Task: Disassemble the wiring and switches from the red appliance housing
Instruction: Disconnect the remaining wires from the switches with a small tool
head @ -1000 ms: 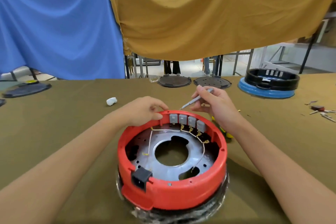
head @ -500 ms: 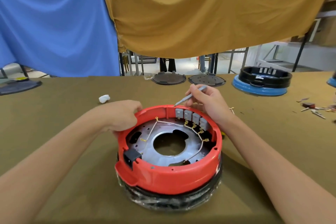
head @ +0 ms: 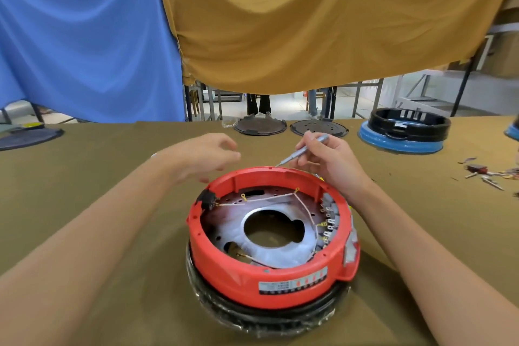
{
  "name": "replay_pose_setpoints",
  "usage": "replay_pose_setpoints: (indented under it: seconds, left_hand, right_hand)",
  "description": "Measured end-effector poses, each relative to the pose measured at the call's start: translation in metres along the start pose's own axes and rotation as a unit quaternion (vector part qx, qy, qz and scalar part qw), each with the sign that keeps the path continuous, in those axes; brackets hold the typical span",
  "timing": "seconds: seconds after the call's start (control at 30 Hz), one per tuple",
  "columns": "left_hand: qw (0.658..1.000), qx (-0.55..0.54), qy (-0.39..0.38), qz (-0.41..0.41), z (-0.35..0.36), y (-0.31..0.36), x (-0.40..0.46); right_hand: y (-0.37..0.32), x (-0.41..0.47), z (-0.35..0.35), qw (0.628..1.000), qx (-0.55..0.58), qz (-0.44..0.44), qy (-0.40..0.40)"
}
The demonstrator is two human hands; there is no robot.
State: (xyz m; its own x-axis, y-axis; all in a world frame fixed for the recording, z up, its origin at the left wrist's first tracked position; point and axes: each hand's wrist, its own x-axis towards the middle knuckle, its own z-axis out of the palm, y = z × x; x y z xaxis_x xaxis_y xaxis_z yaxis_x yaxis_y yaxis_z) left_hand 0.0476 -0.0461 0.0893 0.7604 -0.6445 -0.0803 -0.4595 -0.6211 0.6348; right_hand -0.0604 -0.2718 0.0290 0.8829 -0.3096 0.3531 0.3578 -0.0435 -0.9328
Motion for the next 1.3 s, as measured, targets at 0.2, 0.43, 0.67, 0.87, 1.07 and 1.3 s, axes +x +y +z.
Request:
replay_pose_setpoints:
  seconds: [0.2,0.43,0.67,0.87,1.07,1.3]
  left_hand:
    - [0.992,-0.021,-0.095,-0.082,-0.004,-0.030,-0.068]
    - [0.997,-0.049,-0.063,-0.003,0.006,-0.028,-0.052]
    - [0.984,-0.032,-0.127,0.123,0.009,-0.017,-0.012]
    - [0.981,0.140,0.030,0.132,0.027,-0.015,0.015]
    - [0.971,0.187,0.108,0.099,0.040,-0.026,0.021]
    - [0.976,0.114,0.065,0.172,0.038,-0.017,0.019]
  right_hand:
    - [0.000,-0.001,0.003,0.999,-0.022,-0.012,-0.025]
    - [-0.005,-0.003,0.002,0.999,-0.034,-0.034,-0.022]
    - [-0.005,-0.003,0.002,0.997,-0.036,-0.031,-0.061]
    - [-0.002,-0.003,0.007,0.995,-0.055,-0.036,-0.078]
    - [0.000,-0.005,0.015,0.990,-0.110,-0.076,-0.038]
    - [-0.003,-0.008,0.022,0.978,-0.185,-0.098,-0.025]
